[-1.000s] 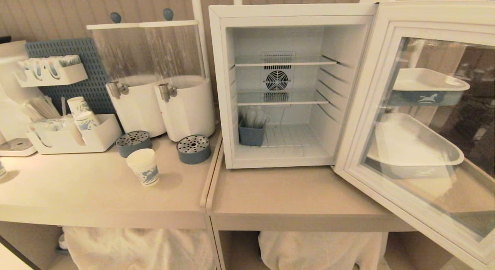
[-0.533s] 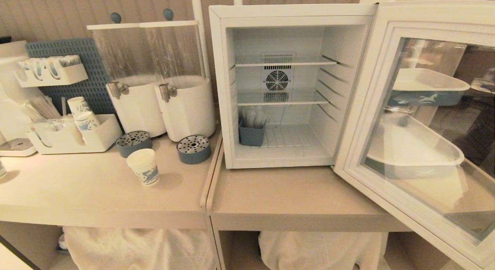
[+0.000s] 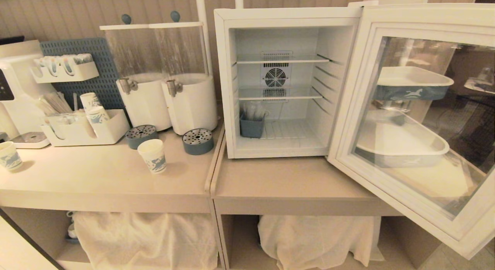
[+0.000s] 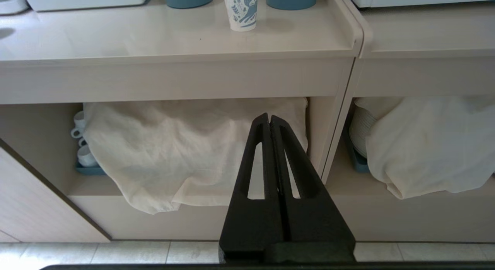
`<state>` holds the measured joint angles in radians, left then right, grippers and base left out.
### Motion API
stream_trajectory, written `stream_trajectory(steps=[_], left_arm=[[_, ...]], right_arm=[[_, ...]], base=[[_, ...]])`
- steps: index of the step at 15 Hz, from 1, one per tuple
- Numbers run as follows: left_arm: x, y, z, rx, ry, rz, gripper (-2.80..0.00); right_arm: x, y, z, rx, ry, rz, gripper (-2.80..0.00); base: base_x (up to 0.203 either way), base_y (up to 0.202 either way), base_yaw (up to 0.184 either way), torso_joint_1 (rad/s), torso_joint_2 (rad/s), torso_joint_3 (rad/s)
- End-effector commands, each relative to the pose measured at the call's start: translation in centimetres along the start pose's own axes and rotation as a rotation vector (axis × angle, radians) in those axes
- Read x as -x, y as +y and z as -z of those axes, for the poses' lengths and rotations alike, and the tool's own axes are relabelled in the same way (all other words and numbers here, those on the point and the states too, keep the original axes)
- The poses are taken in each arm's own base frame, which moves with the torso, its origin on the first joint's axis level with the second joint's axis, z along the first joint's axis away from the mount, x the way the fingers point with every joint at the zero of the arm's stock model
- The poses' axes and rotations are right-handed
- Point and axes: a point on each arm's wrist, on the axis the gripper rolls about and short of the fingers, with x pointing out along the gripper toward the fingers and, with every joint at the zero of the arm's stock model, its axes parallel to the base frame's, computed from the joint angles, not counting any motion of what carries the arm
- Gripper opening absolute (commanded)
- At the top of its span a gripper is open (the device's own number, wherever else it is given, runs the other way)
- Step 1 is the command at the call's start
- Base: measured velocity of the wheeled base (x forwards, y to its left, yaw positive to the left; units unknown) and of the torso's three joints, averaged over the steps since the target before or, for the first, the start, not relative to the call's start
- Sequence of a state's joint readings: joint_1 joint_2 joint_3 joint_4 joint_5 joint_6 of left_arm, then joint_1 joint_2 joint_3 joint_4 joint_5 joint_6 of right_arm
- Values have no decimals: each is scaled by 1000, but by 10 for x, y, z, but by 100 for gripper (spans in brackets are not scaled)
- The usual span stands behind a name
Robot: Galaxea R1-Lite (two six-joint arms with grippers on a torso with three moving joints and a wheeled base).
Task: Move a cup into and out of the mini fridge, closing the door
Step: Put the paper cup in the freezer
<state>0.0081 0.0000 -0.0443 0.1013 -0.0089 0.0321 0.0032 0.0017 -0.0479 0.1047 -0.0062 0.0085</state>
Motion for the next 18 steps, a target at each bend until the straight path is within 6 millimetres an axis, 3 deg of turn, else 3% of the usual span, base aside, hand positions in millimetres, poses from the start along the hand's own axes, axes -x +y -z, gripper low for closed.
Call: stream_trajectory(steps=[1, 5, 18], left_arm=[[0, 0, 0, -2, 2, 1, -280], [0, 0, 1, 10, 5, 0, -280], [0, 0, 0, 5, 4, -1, -280]], right_arm=[[0, 0, 0, -1, 4, 1, -280], [0, 0, 0, -1, 3, 0, -280], [0, 0, 0, -1, 2, 0, -280]], base=[[0, 0, 0, 0, 0, 0], [0, 37, -8, 2, -1, 1], [0, 192, 8, 3, 2, 2]])
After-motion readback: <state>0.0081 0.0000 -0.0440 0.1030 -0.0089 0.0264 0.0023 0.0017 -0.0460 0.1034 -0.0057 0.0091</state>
